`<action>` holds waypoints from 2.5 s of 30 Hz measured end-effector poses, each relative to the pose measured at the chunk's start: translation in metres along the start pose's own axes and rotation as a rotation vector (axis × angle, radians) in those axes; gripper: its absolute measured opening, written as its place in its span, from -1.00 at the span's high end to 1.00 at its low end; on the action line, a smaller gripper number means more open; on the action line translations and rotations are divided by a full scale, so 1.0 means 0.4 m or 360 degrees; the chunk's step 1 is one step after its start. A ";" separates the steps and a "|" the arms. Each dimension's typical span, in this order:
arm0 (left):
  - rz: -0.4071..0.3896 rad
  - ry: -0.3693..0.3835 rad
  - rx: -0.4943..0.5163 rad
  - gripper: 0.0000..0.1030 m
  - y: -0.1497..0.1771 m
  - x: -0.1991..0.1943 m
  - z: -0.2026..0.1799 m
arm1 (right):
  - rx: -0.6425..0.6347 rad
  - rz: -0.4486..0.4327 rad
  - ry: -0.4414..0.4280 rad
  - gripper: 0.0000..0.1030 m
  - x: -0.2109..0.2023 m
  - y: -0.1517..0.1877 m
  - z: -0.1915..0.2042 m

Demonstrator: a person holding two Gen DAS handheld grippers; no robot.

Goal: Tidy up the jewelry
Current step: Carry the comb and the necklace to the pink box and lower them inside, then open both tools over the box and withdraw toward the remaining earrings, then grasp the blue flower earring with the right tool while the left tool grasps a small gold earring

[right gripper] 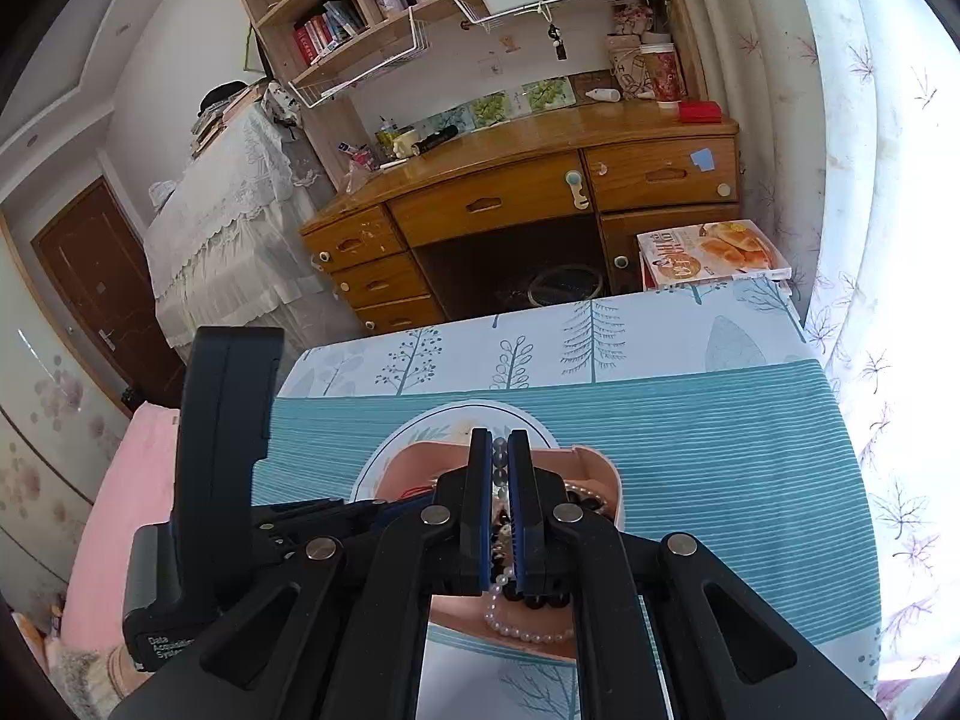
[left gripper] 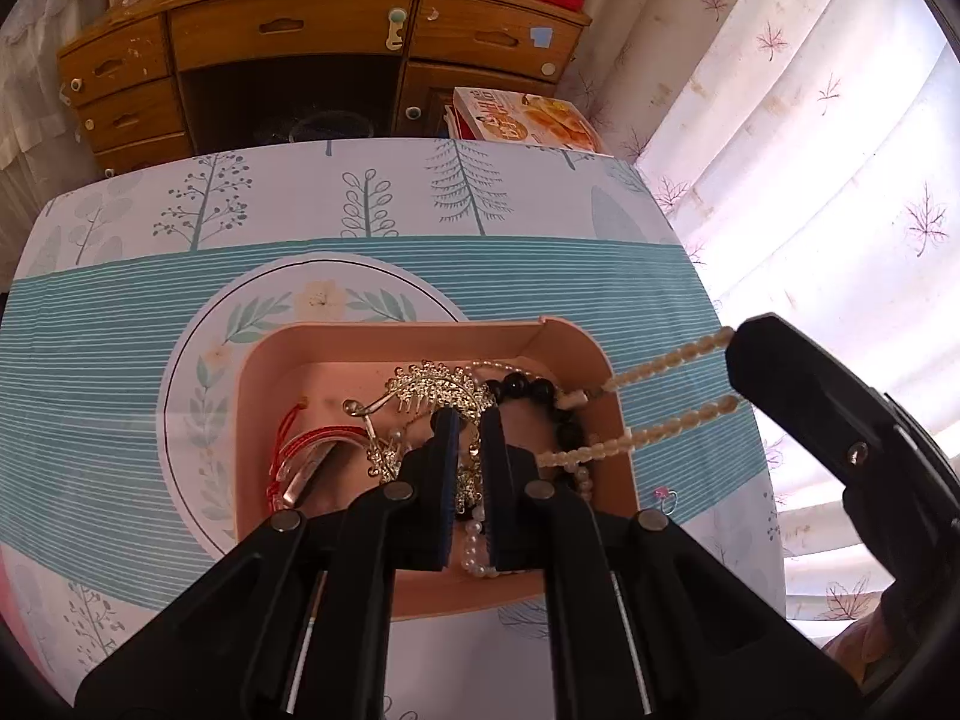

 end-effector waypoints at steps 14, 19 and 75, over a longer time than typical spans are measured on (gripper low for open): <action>0.0055 -0.0020 -0.0099 0.89 0.061 -0.037 0.052 | -0.0027 0.0048 -0.0035 0.22 -0.036 0.051 -0.023; 0.0051 -0.0036 -0.0115 0.89 0.121 -0.096 0.082 | -0.0030 0.0092 0.0010 0.21 -0.080 0.102 -0.076; -0.0038 -0.0076 0.0132 -0.02 0.724 -0.271 0.166 | -0.0882 0.0468 -0.0198 0.61 -0.046 0.754 0.304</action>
Point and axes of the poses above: each gripper's, at about its wrist camera, not at the fingertips, and x roughly the way its jaws point, z to its left, y to its underside, the point moved 2 cm from there along x, roughly the way its jaws point, and after that the axes turned 3 degrees about z, right-handed, at the moved point
